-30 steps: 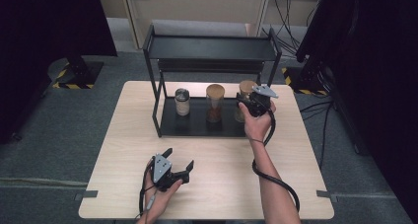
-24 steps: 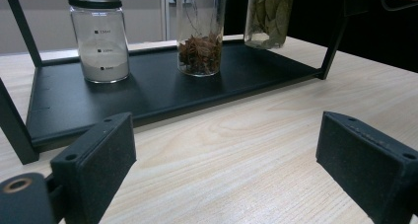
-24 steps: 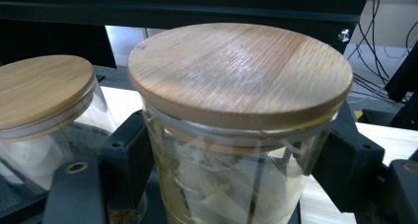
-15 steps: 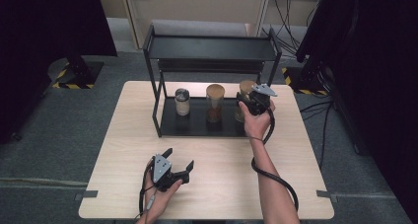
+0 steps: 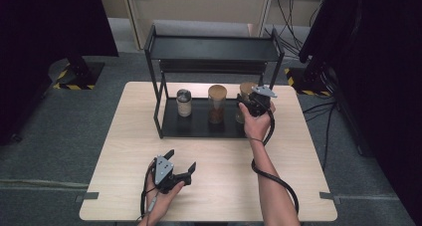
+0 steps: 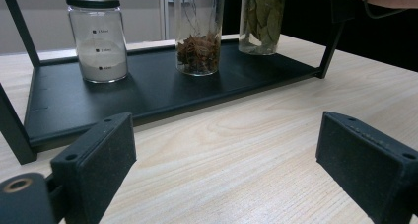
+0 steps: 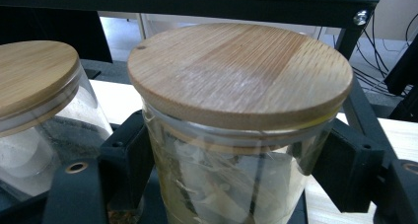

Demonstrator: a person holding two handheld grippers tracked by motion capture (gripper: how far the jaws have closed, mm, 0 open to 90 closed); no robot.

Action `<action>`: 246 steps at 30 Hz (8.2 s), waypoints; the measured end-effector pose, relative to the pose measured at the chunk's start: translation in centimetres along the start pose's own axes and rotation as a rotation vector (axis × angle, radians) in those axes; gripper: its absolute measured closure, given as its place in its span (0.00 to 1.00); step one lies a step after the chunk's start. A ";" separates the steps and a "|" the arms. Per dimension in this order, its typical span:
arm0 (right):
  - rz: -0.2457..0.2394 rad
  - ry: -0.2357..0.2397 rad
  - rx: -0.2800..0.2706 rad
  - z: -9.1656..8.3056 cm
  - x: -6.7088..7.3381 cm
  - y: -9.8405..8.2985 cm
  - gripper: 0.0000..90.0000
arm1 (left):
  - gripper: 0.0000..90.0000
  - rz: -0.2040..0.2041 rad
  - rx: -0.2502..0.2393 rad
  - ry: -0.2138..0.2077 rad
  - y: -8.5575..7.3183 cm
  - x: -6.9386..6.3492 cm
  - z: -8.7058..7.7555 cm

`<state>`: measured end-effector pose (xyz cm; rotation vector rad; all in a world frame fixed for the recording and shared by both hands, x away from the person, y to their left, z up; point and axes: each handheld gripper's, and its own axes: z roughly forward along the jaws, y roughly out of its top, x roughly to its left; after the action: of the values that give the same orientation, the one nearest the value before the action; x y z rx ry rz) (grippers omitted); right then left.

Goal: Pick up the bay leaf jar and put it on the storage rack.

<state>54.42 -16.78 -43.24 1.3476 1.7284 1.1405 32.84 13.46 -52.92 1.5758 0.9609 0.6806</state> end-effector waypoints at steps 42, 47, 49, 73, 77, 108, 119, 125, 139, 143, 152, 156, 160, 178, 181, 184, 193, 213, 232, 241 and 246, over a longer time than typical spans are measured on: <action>-0.009 -0.021 0.023 1.5 0.8 -0.6 0.28 | 0.08 0.000 0.003 -0.005 0.0 -0.1 0.0; -0.005 -0.017 0.020 1.7 1.0 -0.6 0.28 | 0.08 0.002 0.003 -0.005 0.0 -0.1 0.0; -0.005 -0.015 0.016 1.7 1.0 -0.6 0.28 | 0.08 0.000 0.003 -0.005 0.0 -0.1 0.0; 0.040 -0.013 0.015 1.2 1.3 -0.8 0.15 | 0.08 0.003 0.003 -0.007 0.0 -0.2 0.0; 0.043 -0.014 0.021 1.0 1.4 -1.0 0.13 | 0.08 0.004 0.003 -0.007 0.0 -0.3 0.0; 0.018 0.006 0.019 -2.4 2.2 -1.6 0.07 | 0.08 0.009 0.001 -0.002 0.0 -0.3 0.0; -0.002 0.032 0.014 -3.5 2.3 -1.7 0.07 | 0.08 0.010 0.001 -0.002 0.0 -0.3 0.0; -0.005 0.060 0.015 -4.3 2.2 -2.1 0.06 | 0.08 0.013 0.002 -0.002 0.0 -0.4 0.0; -0.005 0.090 -0.003 -5.6 1.6 -3.0 0.06 | 0.08 0.016 0.001 0.000 0.0 -0.4 0.0; -0.013 0.094 -0.005 -5.9 1.6 -3.2 0.06 | 0.08 0.015 0.000 0.001 0.0 -0.4 0.0; -0.019 0.106 -0.008 -6.8 1.4 -3.7 0.05 | 0.08 0.018 0.001 0.002 0.0 -0.4 0.0; -0.022 0.111 -0.009 -7.2 1.3 -4.0 0.05 | 0.08 0.018 0.000 0.003 0.0 -0.5 0.0; -0.028 0.112 -0.009 -7.5 1.2 -4.3 0.05 | 0.08 0.018 0.001 0.003 0.0 -0.5 0.0; -0.041 0.121 -0.016 -8.9 0.9 -5.3 0.05 | 0.08 0.015 0.003 0.003 0.0 -0.5 0.0; -0.044 0.126 -0.014 -9.2 0.9 -5.5 0.05 | 0.08 0.015 0.002 0.003 0.0 -0.5 0.0; -0.049 0.127 -0.014 -9.4 0.9 -5.7 0.05 | 0.08 0.015 0.003 0.002 0.0 -0.5 0.0; -0.048 0.129 -0.009 -10.1 0.5 -6.1 0.04 | 0.08 0.016 0.001 0.003 0.0 -0.5 0.0; -0.048 0.130 -0.002 -11.1 0.1 -7.7 0.04 | 0.08 0.017 -0.001 0.003 -0.1 -0.6 -0.1; -0.060 0.132 0.016 -12.3 -0.5 -9.7 0.04 | 0.09 0.028 0.000 0.006 -0.1 -0.7 -0.1; -0.055 0.133 0.021 -13.1 -1.0 -10.5 0.04 | 0.09 0.029 -0.001 0.006 -0.1 -0.7 -0.1; -0.063 0.132 0.020 -13.5 -1.0 -11.1 0.04 | 0.09 0.028 -0.002 0.007 -0.1 -0.7 -0.1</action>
<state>38.34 -21.98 -47.94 1.2455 1.8671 1.2026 32.41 12.90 -52.91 1.5889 0.9443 0.7070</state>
